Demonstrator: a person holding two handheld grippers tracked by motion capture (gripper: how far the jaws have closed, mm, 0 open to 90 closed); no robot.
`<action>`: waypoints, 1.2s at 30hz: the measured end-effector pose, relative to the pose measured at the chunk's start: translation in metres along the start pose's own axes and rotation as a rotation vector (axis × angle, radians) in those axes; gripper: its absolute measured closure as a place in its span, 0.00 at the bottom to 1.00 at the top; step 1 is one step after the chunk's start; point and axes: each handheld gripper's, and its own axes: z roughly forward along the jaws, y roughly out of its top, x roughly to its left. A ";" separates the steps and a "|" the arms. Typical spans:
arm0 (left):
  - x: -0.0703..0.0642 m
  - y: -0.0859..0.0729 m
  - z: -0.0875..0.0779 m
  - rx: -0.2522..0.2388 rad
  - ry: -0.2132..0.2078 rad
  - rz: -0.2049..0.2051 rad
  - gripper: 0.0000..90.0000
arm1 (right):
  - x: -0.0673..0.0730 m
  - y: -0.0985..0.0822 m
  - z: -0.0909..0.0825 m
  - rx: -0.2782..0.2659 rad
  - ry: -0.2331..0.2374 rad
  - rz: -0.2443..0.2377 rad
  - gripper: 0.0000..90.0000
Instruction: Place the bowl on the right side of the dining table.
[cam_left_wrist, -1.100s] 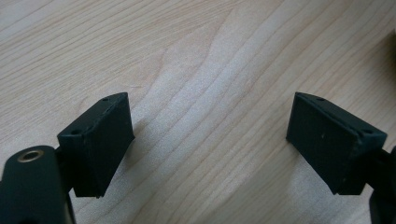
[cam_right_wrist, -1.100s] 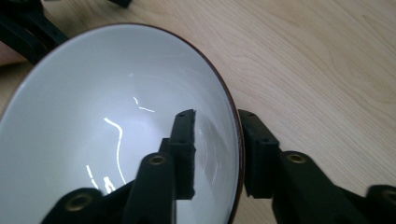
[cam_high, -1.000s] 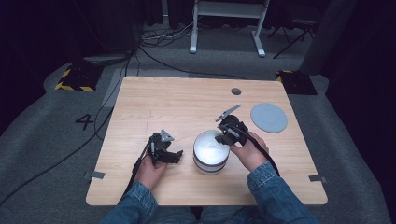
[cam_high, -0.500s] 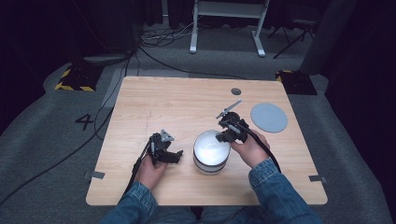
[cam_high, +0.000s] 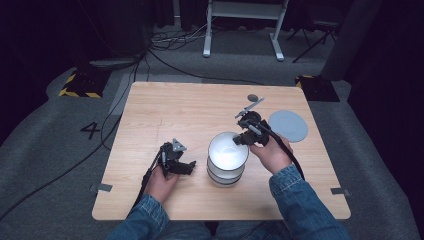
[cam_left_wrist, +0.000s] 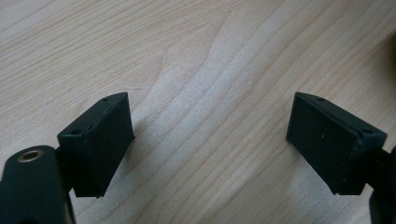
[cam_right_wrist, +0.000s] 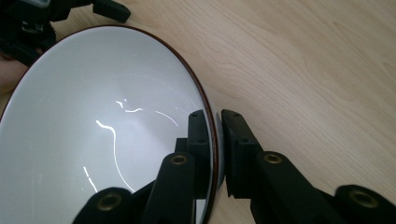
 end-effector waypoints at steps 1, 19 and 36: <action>0.000 0.000 0.000 0.002 -0.003 0.000 0.16 | -0.001 0.001 -0.003 -0.003 0.002 0.003 0.92; 0.000 0.000 0.000 0.003 -0.002 0.003 0.16 | -0.014 0.016 -0.022 -0.048 -0.018 0.034 0.92; 0.000 0.000 0.000 0.003 -0.001 0.005 0.16 | -0.050 0.020 -0.029 -0.071 -0.112 0.108 0.92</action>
